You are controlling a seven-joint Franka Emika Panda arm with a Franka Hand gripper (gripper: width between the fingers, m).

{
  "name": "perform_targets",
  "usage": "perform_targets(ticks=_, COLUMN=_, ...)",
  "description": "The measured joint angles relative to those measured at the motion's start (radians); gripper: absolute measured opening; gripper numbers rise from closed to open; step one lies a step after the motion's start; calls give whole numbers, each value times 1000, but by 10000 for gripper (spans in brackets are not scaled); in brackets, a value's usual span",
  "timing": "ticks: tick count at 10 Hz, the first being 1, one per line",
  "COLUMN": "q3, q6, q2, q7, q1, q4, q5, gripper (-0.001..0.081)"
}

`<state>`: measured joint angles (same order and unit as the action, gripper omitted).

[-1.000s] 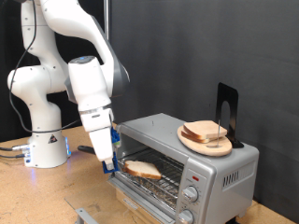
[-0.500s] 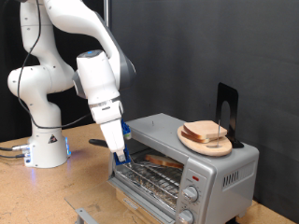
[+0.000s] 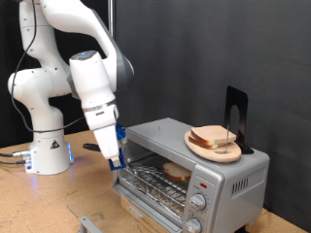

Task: Make a piece of toast with the oven

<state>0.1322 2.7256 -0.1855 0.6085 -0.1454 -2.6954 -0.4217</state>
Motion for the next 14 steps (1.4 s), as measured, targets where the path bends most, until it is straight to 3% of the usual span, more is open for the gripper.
perform_targets(ticks=5, q3=69, q6=54, q2=-58, q7=19, q1=10, q4=-75, q5=-130, gripper=409)
perform_targets(ticks=6, q3=65, q6=53, q2=-55, q7=18, q1=10, q4=-75, q5=-118, gripper=409)
perform_targets(ticks=9, q3=113, q6=14, q2=-87, q7=148, q1=-7, q4=-80, q5=-237, gripper=409)
perform_targets(ticks=12, q3=202, q6=-133, q2=-241, q7=233, q1=6, q4=-86, q5=-293, gripper=409)
perform_targets(ticks=14, q3=214, q6=-201, q2=-343, q7=226, q1=43, q4=-88, q5=-282, gripper=409)
